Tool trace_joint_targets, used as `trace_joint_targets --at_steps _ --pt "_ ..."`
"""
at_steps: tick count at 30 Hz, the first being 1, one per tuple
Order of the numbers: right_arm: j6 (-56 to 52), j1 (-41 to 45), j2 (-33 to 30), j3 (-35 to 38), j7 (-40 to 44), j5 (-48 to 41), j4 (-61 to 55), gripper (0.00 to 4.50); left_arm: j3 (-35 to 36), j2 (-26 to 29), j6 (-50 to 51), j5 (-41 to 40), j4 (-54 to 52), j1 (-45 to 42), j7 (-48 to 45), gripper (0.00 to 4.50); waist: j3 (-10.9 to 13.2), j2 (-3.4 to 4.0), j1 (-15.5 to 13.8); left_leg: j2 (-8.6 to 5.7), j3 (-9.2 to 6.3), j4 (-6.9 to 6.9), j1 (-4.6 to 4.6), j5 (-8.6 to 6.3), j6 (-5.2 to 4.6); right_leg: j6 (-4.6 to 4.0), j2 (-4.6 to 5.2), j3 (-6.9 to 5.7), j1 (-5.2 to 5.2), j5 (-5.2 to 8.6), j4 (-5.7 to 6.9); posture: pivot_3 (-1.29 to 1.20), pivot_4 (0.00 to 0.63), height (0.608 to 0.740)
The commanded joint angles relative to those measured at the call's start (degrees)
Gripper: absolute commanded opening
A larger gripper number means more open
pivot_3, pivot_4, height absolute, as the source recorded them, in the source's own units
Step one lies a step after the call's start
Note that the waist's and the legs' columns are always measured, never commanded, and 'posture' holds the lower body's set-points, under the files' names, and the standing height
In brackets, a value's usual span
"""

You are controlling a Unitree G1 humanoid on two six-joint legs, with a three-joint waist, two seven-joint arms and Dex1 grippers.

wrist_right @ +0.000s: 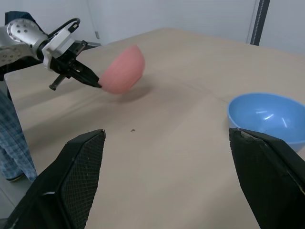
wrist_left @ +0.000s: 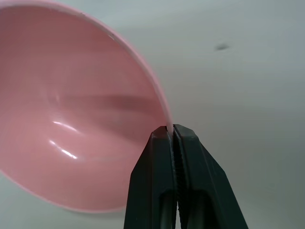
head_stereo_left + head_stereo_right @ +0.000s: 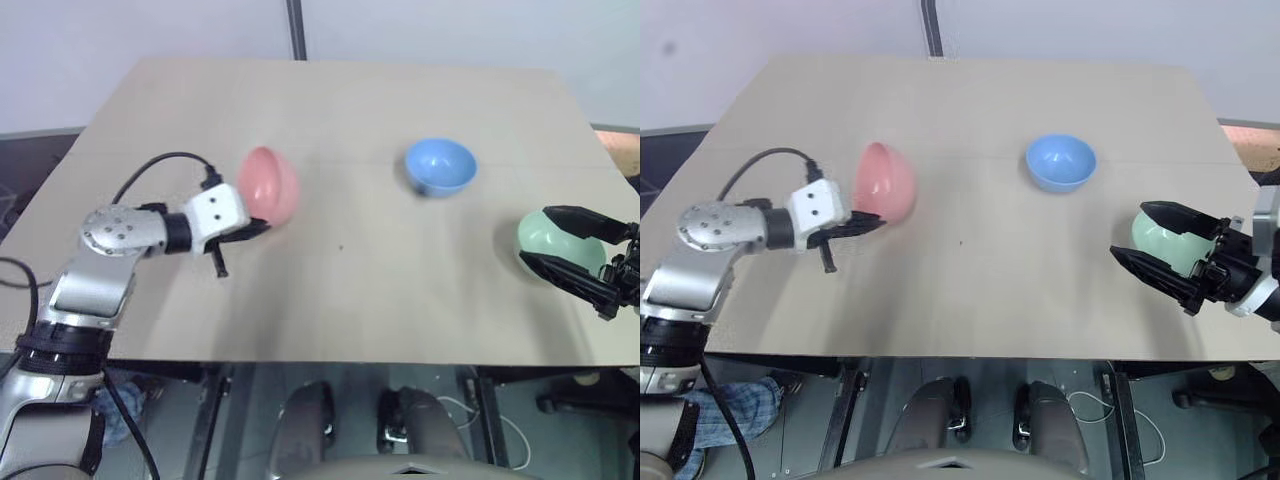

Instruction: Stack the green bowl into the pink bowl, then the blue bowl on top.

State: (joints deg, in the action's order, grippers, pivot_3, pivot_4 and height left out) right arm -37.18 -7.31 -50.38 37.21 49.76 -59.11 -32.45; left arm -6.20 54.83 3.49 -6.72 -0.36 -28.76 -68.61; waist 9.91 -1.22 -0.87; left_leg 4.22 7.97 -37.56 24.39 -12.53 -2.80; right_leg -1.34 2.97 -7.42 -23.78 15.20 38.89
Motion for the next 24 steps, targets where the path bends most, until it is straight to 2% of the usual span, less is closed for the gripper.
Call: trace_joint_targets --at_steps 1,7,13,17,24 --pt "1.20 0.98 -0.73 1.86 0.35 -0.06 -0.26 4.50 -2.38 1.82 -7.45 0.86 1.22 -5.24 -7.79 0.04 0.00 0.01 0.00 0.00 0.00 0.00 -0.01 0.00 0.00 0.00 0.00 0.01 0.00 0.00 0.00 0.00 0.150 0.740" --pt "1.26 0.63 -0.19 2.06 -0.14 0.01 -1.21 4.50 -9.78 2.13 -23.34 5.36 8.22 -16.25 -20.80 0.04 0.00 0.00 -0.13 -0.01 0.03 -0.05 -0.01 0.00 0.00 0.00 -0.05 0.03 0.01 0.00 0.03 0.00 0.150 0.740" --pt "1.40 -0.01 0.40 2.13 -0.88 -0.04 -2.00 4.50 -15.88 -0.52 -38.00 7.93 17.44 -25.87 -23.89 0.04 0.00 0.00 -0.09 0.00 -0.05 -0.31 0.14 0.00 -0.01 0.01 -0.20 -0.03 0.00 0.00 0.05 0.00 0.150 0.740" --pt "1.52 -0.15 0.43 2.12 -1.00 -0.06 -2.14 4.50 -17.78 -3.48 -48.59 8.98 23.77 -29.26 -23.76 1.23 0.00 0.00 -0.09 0.02 -0.10 -0.48 0.20 -0.01 -0.02 0.01 -0.25 -0.05 0.01 0.00 0.10 0.00 0.150 0.740" --pt "1.43 -0.55 0.40 2.20 -1.14 -0.22 -2.29 4.50 -17.69 -6.63 -56.23 8.88 30.38 -32.06 -22.26 4.33 0.00 0.00 0.03 0.04 -0.12 -0.63 0.25 -0.09 -0.15 0.02 -0.26 -0.05 0.01 -0.01 0.16 0.00 0.150 0.740"
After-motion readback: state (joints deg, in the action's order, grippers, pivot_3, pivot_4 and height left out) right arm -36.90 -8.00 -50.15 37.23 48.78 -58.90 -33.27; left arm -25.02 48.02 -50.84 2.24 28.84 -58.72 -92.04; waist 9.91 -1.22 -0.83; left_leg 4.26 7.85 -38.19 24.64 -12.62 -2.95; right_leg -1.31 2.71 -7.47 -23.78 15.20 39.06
